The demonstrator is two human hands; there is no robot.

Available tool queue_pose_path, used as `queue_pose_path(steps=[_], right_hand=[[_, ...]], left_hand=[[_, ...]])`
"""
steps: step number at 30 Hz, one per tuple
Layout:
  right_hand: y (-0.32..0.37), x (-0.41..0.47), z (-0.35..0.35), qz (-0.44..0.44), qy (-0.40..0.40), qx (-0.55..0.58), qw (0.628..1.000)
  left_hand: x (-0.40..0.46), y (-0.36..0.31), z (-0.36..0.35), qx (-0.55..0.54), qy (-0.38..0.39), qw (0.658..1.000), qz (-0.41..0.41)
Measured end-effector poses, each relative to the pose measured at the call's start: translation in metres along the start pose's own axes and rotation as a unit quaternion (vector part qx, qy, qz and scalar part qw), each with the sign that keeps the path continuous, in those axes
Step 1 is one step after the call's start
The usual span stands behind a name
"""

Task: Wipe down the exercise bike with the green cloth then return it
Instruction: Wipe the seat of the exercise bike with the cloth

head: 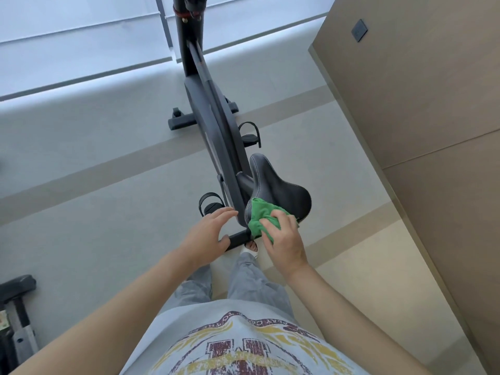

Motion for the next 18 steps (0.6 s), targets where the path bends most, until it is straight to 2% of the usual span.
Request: queue_pose_path(steps=[5,8,10,15,18], right_hand=[[0.014,0.065,-0.006,0.027,-0.010,-0.016,0.999],[0.020,0.096,-0.013,0.025,0.036,-0.039,0.998],[0.019,0.087,-0.009,0.034,0.043,-0.045,0.998],[0.002,0.005,0.003,0.028,0.015,0.003,0.999],[-0.009,-0.001,0.000,0.034,0.016,0.012,0.999]], left_hand=[[0.009,-0.001,-0.001,0.016,0.000,1.000,-0.002],[0.010,-0.003,-0.002,0.029,0.003,1.000,0.001],[0.012,-0.006,0.000,0.035,0.002,0.999,-0.008],[0.015,-0.009,0.006,0.044,0.002,0.999,-0.014],[0.012,-0.012,0.002,0.063,0.012,0.998,-0.027]])
Point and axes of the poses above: each hand's wrist, its own x-axis towards the middle knuckle, its own z-axis out of the back of the hand, y = z × x, the point moved 7 cm from there along x, towards the middle knuckle, and after that the axes turned 4 degrees about -y, right-handed, at the moved point
